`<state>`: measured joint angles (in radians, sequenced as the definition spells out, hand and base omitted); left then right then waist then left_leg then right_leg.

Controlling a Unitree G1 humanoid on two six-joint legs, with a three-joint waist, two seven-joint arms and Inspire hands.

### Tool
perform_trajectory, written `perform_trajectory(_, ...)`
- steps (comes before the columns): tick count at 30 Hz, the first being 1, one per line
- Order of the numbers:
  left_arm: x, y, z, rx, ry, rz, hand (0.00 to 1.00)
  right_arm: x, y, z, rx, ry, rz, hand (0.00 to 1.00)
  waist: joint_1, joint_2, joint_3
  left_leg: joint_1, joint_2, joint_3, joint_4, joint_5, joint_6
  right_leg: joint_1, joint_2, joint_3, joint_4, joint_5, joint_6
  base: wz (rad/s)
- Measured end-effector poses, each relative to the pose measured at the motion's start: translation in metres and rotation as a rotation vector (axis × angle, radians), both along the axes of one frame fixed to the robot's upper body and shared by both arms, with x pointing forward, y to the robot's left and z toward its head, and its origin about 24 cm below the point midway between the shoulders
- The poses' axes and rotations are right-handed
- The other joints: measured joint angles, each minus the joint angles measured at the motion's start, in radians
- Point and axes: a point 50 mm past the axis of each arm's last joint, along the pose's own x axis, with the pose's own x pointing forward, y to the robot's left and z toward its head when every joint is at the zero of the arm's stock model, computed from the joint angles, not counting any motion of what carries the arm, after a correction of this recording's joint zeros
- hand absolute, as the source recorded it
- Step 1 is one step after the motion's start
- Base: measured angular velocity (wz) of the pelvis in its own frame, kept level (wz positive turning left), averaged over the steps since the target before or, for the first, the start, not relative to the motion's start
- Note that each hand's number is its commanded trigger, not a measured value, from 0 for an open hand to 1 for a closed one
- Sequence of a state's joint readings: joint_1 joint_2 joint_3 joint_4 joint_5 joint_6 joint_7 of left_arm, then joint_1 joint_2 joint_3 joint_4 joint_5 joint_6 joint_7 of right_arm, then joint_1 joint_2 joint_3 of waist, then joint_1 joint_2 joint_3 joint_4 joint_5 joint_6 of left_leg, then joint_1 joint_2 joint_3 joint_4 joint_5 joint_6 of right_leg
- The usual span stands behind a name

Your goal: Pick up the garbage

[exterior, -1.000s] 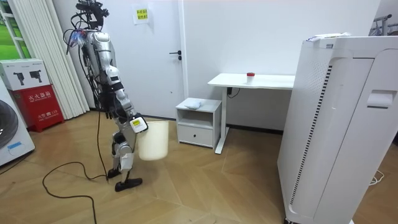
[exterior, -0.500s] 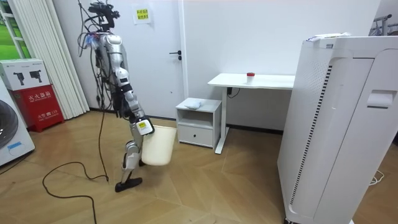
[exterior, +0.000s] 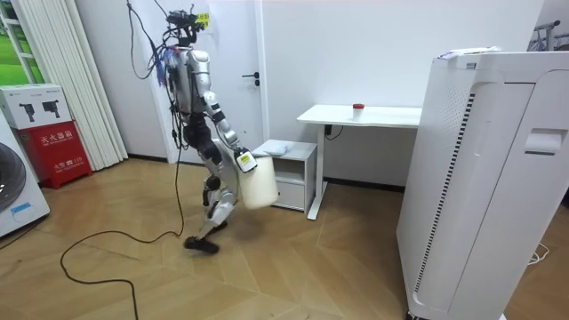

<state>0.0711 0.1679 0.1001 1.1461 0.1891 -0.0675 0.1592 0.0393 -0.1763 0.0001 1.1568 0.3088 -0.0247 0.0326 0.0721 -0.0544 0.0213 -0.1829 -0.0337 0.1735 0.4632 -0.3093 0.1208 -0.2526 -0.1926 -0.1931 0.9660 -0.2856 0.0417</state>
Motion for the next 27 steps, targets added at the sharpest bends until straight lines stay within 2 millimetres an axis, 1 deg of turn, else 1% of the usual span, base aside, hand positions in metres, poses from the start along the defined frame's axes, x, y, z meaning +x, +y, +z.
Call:
perform_trajectory(1,0.006,-0.001,0.002,0.002,-0.033,-0.011,0.00,0.002,0.000,0.001,-0.002,-0.015,-0.002,1.00,-0.002,0.014,-0.0037,0.005,0.014,-0.005,-0.016,-0.002,-0.004,-0.043,0.011,-0.008,-0.089,-0.012,-0.002,-0.07)
perform_trajectory(2,0.008,-0.002,0.003,0.003,-0.048,-0.014,0.00,0.003,0.000,0.001,-0.001,-0.020,-0.007,1.00,-0.006,0.017,-0.0059,0.009,0.017,-0.010,-0.022,-0.001,-0.006,-0.054,0.014,-0.010,-0.152,-0.012,-0.002,0.08)
perform_trajectory(3,0.014,-0.003,0.005,0.002,-0.081,-0.017,0.00,0.002,0.000,0.001,0.003,-0.027,-0.023,1.00,-0.013,0.019,-0.0066,0.025,0.020,-0.015,-0.041,-0.002,-0.011,-0.049,0.018,-0.012,-0.305,-0.007,-0.001,0.15)
perform_trajectory(4,0.019,-0.003,0.007,0.009,-0.107,-0.030,0.00,0.000,0.000,0.000,0.002,-0.028,-0.026,1.00,-0.017,0.017,-0.0073,0.044,0.020,-0.020,-0.053,-0.003,-0.018,-0.038,0.032,0.002,-0.475,0.027,-0.001,0.15)
perform_trajectory(5,0.022,-0.005,0.008,0.012,-0.117,-0.037,0.00,-0.001,0.000,0.000,0.002,-0.030,-0.023,1.00,-0.016,0.016,-0.0086,0.052,0.022,-0.025,-0.055,-0.006,-0.025,-0.034,0.042,0.013,-0.525,0.078,0.011,0.26)
perform_trajectory(6,0.025,-0.008,0.008,0.011,-0.131,-0.048,0.00,-0.004,0.000,-0.001,0.002,-0.029,-0.025,1.00,-0.030,0.023,-0.0129,0.065,0.028,-0.039,-0.057,-0.010,-0.036,-0.010,0.061,0.021,-0.558,0.146,0.014,0.27)
perform_trajectory(7,0.028,-0.013,0.008,0.002,-0.144,-0.062,0.00,-0.006,0.000,-0.001,-0.001,-0.028,-0.025,1.00,-0.037,0.032,-0.0186,0.083,0.038,-0.038,-0.077,-0.005,-0.046,0.017,0.078,0.012,-0.588,0.151,0.008,0.19)
perform_trajectory(8,0.029,-0.015,0.008,-0.001,-0.154,-0.070,0.00,-0.005,0.000,-0.001,0.000,-0.035,-0.020,1.00,-0.042,0.037,-0.0177,0.100,0.044,-0.037,-0.101,0.005,-0.061,0.033,0.088,0.012,-0.607,0.154,0.004,-0.03)
perform_trajectory(9,0.030,-0.015,0.008,0.000,-0.158,-0.072,0.00,-0.005,0.000,-0.001,0.004,-0.041,-0.016,1.00,-0.045,0.039,-0.0166,0.109,0.046,-0.036,-0.113,0.009,-0.067,0.040,0.092,0.013,-0.615,0.154,0.003,-0.08)
perform_trajectory(10,0.032,-0.015,0.009,0.001,-0.170,-0.075,0.00,-0.005,0.001,-0.001,0.007,-0.046,-0.011,1.00,-0.053,0.042,-0.0187,0.112,0.054,-0.036,-0.130,0.012,-0.072,0.044,0.100,0.013,-0.627,0.155,0.001,-0.03)
perform_trajectory(12,0.044,-0.014,0.015,0.018,-0.216,-0.078,0.00,-0.002,0.001,-0.001,0.006,-0.045,-0.004,1.00,-0.060,0.039,-0.0161,0.107,0.057,-0.034,-0.140,0.015,-0.078,0.034,0.108,0.014,-0.626,0.154,0.000,0.00)
perform_trajectory(13,0.055,-0.013,0.021,0.032,-0.262,-0.085,0.00,0.003,0.001,0.000,0.003,-0.052,0.008,1.00,-0.066,0.037,-0.0141,0.102,0.057,-0.034,-0.142,0.016,-0.080,0.022,0.110,0.015,-0.624,0.154,-0.001,0.00)
perform_trajectory(14,0.061,-0.013,0.023,0.036,-0.282,-0.089,0.00,0.005,0.000,0.001,0.000,-0.055,0.011,1.00,-0.067,0.036,-0.0114,0.098,0.058,-0.034,-0.142,0.016,-0.080,0.019,0.111,0.016,-0.624,0.154,-0.001,-0.06)
perform_trajectory(15,0.075,-0.014,0.029,0.046,-0.320,-0.093,0.00,0.010,-0.002,0.002,-0.005,-0.059,0.025,1.00,-0.068,0.034,-0.0106,0.086,0.058,-0.035,-0.138,0.016,-0.080,0.003,0.111,0.022,-0.621,0.154,-0.001,-0.13)
perform_trajectory(16,0.090,-0.016,0.035,0.053,-0.363,-0.100,0.00,0.018,-0.003,0.004,-0.010,-0.069,0.048,1.00,-0.069,0.031,-0.0078,0.069,0.057,-0.036,-0.132,0.016,-0.080,-0.012,0.109,0.026,-0.622,0.155,-0.002,-0.15)
perform_trajectory(17,0.098,-0.016,0.039,0.057,-0.386,-0.106,0.00,0.021,-0.002,0.005,-0.011,-0.073,0.057,1.00,-0.070,0.031,-0.0051,0.061,0.057,-0.035,-0.130,0.016,-0.080,-0.018,0.108,0.027,-0.623,0.156,-0.004,-0.12)
perform_trajectory(19,0.129,-0.018,0.057,0.099,-0.482,-0.154,0.00,0.036,0.003,0.007,-0.021,-0.087,0.132,1.00,-0.073,0.023,0.0013,0.021,0.055,-0.015,-0.122,0.016,-0.080,-0.063,0.107,0.035,-0.622,0.163,-0.008,-0.12)
perform_trajectory(20,0.135,-0.018,0.061,0.110,-0.505,-0.167,0.00,0.041,0.003,0.009,-0.022,-0.095,0.145,1.00,-0.076,0.023,0.0027,0.008,0.055,-0.013,-0.118,0.016,-0.080,-0.074,0.107,0.037,-0.622,0.167,-0.009,-0.14)
perform_trajectory(21,0.145,-0.020,0.067,0.124,-0.539,-0.185,0.00,0.050,0.005,0.011,-0.019,-0.114,0.162,1.00,-0.087,0.027,0.0058,-0.013,0.055,-0.011,-0.115,0.016,-0.080,-0.096,0.107,0.039,-0.624,0.173,-0.009,-0.14)
perform_trajectory(22,0.152,-0.022,0.072,0.137,-0.564,-0.196,0.00,0.059,0.007,0.014,-0.019,-0.127,0.189,1.00,-0.095,0.032,0.0111,-0.030,0.054,-0.009,-0.111,0.016,-0.080,-0.115,0.107,0.042,-0.623,0.178,-0.009,-0.12)
perform_trajectory(23,0.157,-0.023,0.075,0.140,-0.575,-0.204,0.00,0.063,0.008,0.015,-0.020,-0.131,0.202,1.00,-0.096,0.036,0.0158,-0.040,0.055,-0.008,-0.103,0.016,-0.080,-0.121,0.108,0.042,-0.625,0.182,-0.009,-0.12)
perform_trajectory(25,0.171,-0.031,0.083,0.145,-0.612,-0.241,0.00,0.074,0.011,0.018,-0.031,-0.138,0.247,1.00,-0.104,0.049,0.0262,-0.093,0.056,-0.002,-0.063,0.016,-0.080,-0.159,0.107,0.050,-0.625,0.192,-0.011,-0.10)
perform_trajectory(26,0.174,-0.032,0.085,0.147,-0.619,-0.246,0.00,0.077,0.011,0.019,-0.034,-0.141,0.254,1.00,-0.107,0.053,0.0282,-0.105,0.057,0.005,-0.056,0.016,-0.080,-0.169,0.107,0.052,-0.624,0.194,-0.011,-0.13)
perform_trajectory(27,0.178,-0.034,0.088,0.154,-0.631,-0.251,0.00,0.082,0.012,0.021,-0.035,-0.152,0.260,1.00,-0.110,0.060,0.0329,-0.119,0.058,0.013,-0.053,0.016,-0.080,-0.186,0.107,0.056,-0.621,0.195,-0.012,-0.14)
